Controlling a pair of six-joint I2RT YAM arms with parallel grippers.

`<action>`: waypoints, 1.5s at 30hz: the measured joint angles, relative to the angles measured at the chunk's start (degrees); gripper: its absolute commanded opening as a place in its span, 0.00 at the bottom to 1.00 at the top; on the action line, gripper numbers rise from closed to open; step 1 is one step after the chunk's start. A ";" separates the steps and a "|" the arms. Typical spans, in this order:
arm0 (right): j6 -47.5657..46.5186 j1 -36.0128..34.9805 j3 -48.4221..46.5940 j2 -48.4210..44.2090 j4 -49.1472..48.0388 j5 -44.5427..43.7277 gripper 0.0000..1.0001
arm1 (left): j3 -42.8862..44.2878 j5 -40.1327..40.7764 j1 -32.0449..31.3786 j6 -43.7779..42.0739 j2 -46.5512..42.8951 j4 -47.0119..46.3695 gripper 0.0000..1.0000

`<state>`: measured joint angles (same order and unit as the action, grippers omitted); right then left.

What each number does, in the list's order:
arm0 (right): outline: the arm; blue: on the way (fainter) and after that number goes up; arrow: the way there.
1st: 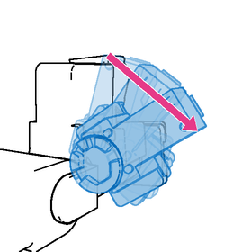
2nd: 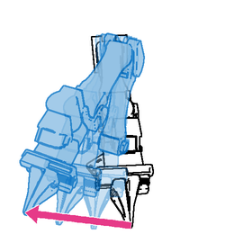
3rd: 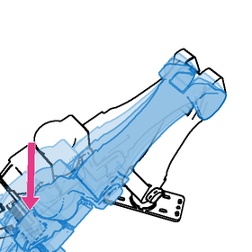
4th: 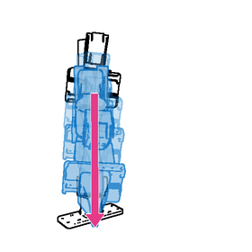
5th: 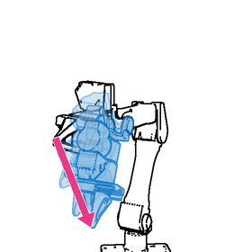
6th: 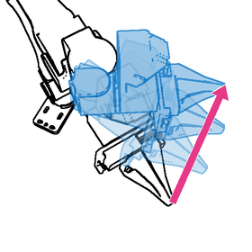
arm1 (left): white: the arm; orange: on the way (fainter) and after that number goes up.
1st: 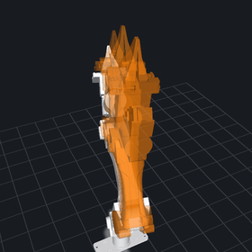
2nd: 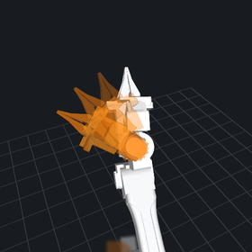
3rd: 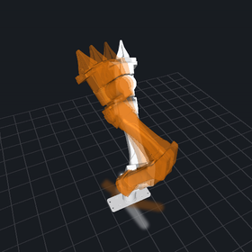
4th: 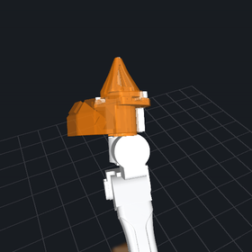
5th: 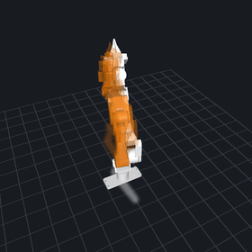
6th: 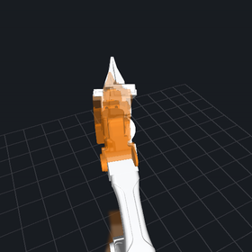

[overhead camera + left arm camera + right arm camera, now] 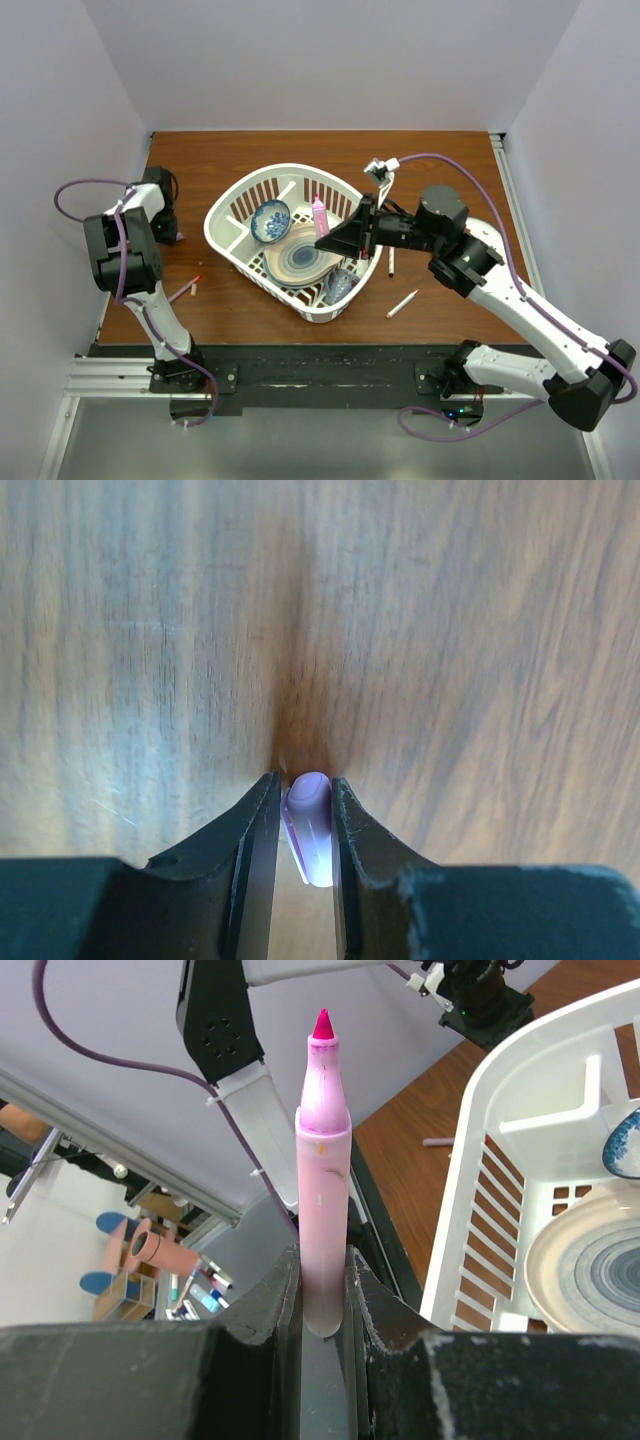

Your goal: Insert the pens into the pen caps

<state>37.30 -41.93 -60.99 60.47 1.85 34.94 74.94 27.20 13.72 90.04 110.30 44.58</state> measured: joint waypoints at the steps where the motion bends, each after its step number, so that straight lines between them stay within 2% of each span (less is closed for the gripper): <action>1: -0.04 0.00 0.22 -0.68 0.07 -0.11 0.00 | -0.50 -0.20 0.00 -2.19 -0.33 -0.68 0.00; 8: -0.22 0.00 3.58 -4.42 0.00 -1.20 0.00 | -5.73 -2.62 0.02 -20.83 -4.31 -5.05 0.00; 13: -0.17 0.00 4.79 -5.44 -0.07 -1.20 0.00 | -3.37 -4.61 0.46 -35.82 -2.60 -6.64 0.01; 15: -0.28 0.00 4.79 -6.01 -0.09 -1.18 0.00 | -2.19 -6.16 0.81 -40.89 -1.73 -7.58 0.12; 20: -1.57 0.00 4.79 -8.63 1.62 -1.22 0.00 | -1.64 -9.62 1.22 -48.61 -1.29 -9.27 0.31; 23: -2.36 0.00 4.79 -10.27 2.36 -1.27 0.00 | -1.70 -11.30 1.27 -50.38 -1.29 -9.94 0.37; 29: -3.80 0.00 4.79 -12.26 4.09 -1.42 0.00 | -2.80 -13.70 1.27 -50.73 -1.27 -11.08 0.42; 42: -5.90 0.00 4.76 -14.47 7.30 -1.97 0.00 | -2.84 -14.01 1.09 -48.63 -1.27 -11.10 0.47; 45: -5.90 0.00 4.76 -14.47 7.45 -2.03 0.00 | -2.95 -13.73 0.83 -47.58 -1.36 -11.08 0.41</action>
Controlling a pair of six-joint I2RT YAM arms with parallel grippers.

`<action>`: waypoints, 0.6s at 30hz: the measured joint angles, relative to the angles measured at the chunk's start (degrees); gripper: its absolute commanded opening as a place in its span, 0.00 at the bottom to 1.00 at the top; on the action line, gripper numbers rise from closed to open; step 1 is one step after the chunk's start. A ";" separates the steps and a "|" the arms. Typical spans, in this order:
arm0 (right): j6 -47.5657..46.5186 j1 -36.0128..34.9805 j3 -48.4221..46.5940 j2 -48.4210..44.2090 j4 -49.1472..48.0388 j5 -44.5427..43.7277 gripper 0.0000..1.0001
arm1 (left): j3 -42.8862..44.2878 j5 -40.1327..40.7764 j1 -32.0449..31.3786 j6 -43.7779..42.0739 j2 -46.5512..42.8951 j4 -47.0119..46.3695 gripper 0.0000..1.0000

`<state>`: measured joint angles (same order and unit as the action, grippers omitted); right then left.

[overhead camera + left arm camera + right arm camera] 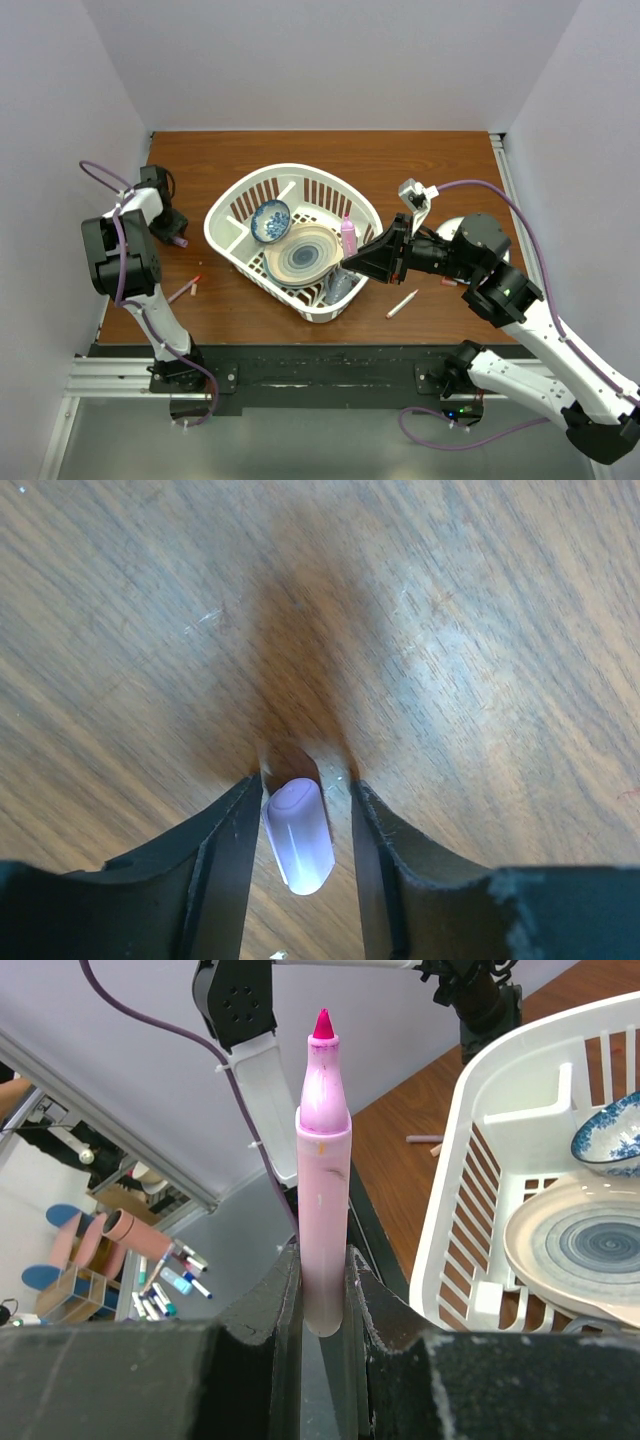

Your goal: Insert the pens into the pen caps

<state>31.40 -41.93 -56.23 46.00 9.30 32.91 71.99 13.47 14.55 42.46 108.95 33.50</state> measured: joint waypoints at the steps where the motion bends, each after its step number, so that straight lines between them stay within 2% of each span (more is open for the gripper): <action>1: 0.00 0.00 0.00 -0.02 0.07 -0.02 0.00 | -0.04 0.26 -0.13 0.20 -0.04 0.04 0.35; 3: 0.00 0.00 0.00 -0.22 0.33 -0.24 0.00 | -0.37 0.87 -0.37 0.44 -0.22 0.15 0.27; 4: -0.02 0.00 0.00 -0.42 0.48 -0.28 0.00 | -0.55 1.11 -0.42 0.48 -0.31 0.28 0.18; 7: -0.24 0.00 0.00 -1.18 0.68 -0.48 0.00 | -0.87 1.09 -0.46 0.96 -0.52 0.11 0.02; 13: -0.33 0.00 0.00 -1.88 1.16 -1.57 0.00 | -2.95 -0.07 -0.63 0.52 -2.19 -1.90 0.00; 18: 1.46 0.00 1.05 -0.98 0.66 -2.36 0.00 | -6.86 -8.59 -2.73 -3.54 -10.29 -4.09 0.00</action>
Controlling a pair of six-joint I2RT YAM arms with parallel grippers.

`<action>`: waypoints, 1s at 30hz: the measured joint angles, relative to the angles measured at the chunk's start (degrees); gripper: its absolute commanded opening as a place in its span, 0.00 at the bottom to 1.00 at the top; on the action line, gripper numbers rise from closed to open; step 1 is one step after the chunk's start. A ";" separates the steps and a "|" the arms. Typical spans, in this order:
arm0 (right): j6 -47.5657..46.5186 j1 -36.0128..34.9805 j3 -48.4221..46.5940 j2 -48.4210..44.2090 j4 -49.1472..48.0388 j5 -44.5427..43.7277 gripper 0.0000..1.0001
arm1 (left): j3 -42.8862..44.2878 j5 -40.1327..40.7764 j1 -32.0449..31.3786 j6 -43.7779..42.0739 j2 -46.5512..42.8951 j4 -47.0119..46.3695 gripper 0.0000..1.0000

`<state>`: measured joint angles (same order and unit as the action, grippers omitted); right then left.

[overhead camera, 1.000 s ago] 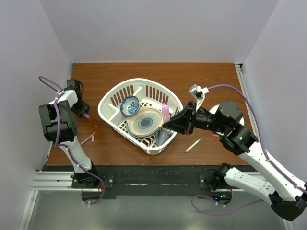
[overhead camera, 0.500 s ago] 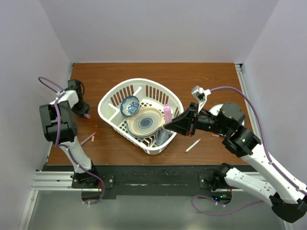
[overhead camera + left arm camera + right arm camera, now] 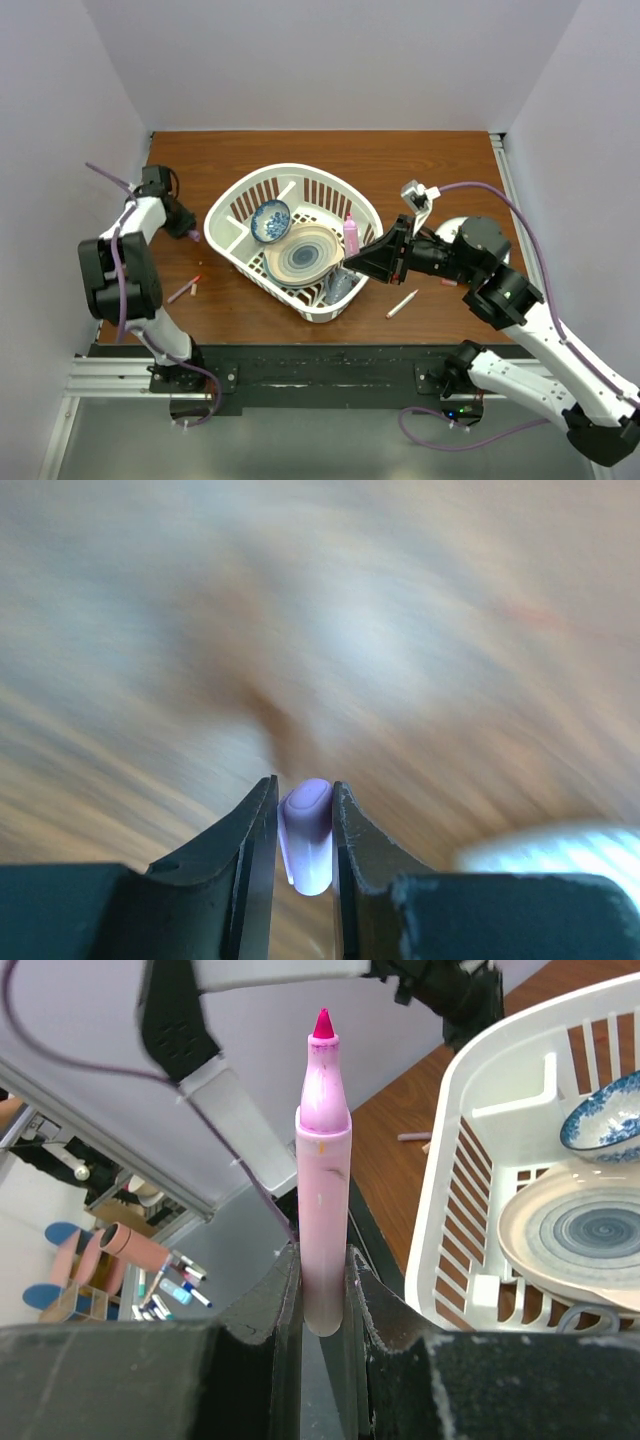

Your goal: Insert the pens into the pen caps

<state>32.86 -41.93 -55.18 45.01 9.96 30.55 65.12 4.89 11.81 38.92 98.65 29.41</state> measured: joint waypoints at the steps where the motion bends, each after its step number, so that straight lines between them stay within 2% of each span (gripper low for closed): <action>1: 0.52 0.00 0.37 0.59 -0.63 0.26 0.00 | -0.39 -2.29 -0.72 -0.90 -3.30 -0.90 0.00; 6: 3.10 0.00 0.96 5.22 -5.35 3.19 0.00 | 1.05 -13.35 -3.17 -2.38 -20.72 -9.29 0.00; 10: 4.57 0.00 0.98 8.83 -8.94 5.31 0.00 | 2.64 -22.93 -3.48 -1.31 -27.98 -18.95 0.00; 13: 5.73 0.00 1.20 10.82 -12.55 7.13 0.00 | -2.64 -30.71 -6.01 3.30 -30.69 -32.33 0.00; 17: 7.82 -0.02 3.48 12.28 -19.37 9.35 0.00 | -9.35 -37.92 -17.38 9.90 -30.75 -46.12 0.00; 22: 9.64 -0.17 7.06 13.66 -25.40 10.38 0.00 | -12.48 -42.32 -29.49 15.85 -30.08 -60.11 0.00; 30: 10.05 -0.68 10.78 13.88 -28.63 10.51 0.00 | -18.51 -43.01 -33.64 24.76 -31.50 -78.90 0.00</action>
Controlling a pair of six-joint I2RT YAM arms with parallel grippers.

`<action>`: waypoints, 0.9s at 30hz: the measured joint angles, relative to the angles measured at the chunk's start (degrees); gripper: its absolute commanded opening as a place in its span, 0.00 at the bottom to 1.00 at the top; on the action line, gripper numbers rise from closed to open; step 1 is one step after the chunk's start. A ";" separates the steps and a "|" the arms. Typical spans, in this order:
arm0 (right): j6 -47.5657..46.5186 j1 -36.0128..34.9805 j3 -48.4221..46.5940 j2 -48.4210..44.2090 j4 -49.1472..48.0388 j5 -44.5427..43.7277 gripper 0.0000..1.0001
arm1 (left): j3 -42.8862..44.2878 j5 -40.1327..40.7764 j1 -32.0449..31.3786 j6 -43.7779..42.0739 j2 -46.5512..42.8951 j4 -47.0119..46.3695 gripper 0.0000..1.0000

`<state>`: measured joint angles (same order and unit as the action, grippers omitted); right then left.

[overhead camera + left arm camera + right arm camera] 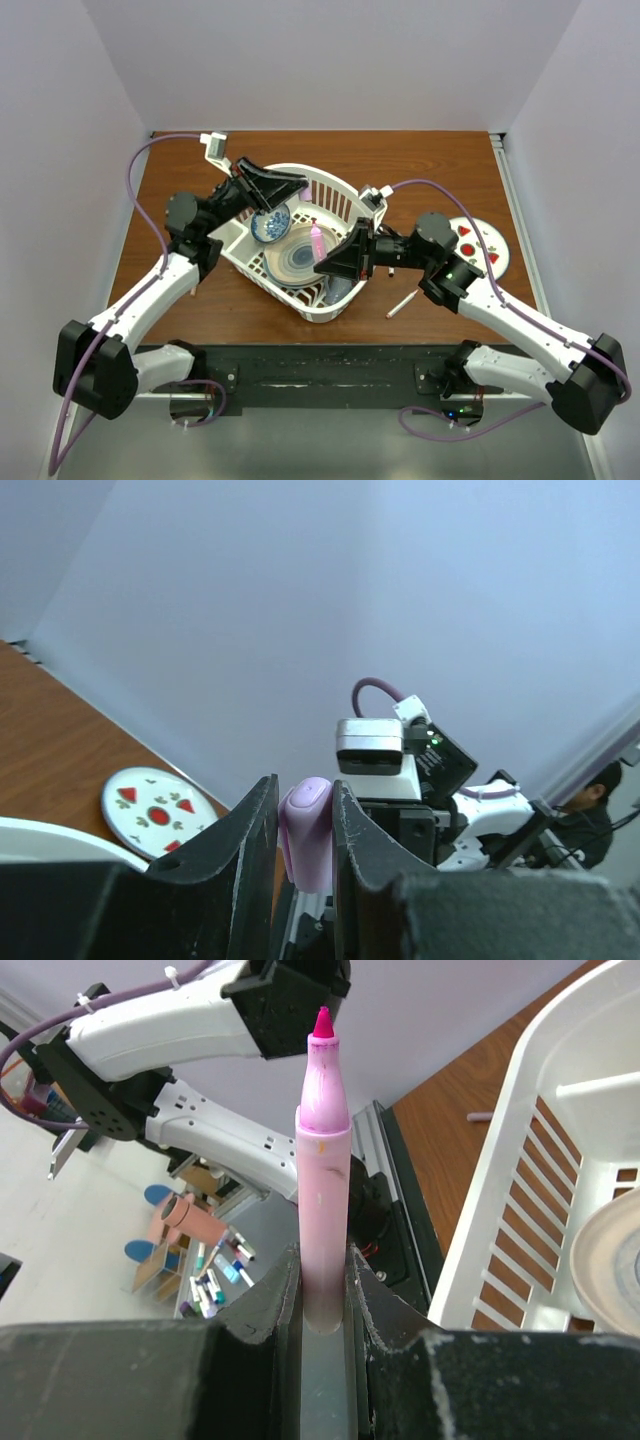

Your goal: Insert the pens into the pen caps

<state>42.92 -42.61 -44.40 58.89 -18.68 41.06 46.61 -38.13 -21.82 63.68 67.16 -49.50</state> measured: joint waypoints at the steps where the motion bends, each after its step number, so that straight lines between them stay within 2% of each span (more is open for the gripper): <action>1: 0.00 -0.09 0.00 0.00 -0.31 -0.02 0.00 | -0.61 -0.02 -0.39 0.90 0.00 -1.70 0.00; 11: -0.02 -0.13 -0.02 2.19 -0.59 -0.92 0.00 | -3.15 -0.02 -3.10 4.28 -1.90 -6.69 0.00; 27: 0.00 -0.24 -0.44 2.10 -0.31 -1.49 0.00 | -3.39 2.69 -4.17 0.96 -5.16 -0.22 0.00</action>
<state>42.92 -42.85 -44.84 60.99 -18.98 39.57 43.22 -35.44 -26.00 64.64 62.00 -49.71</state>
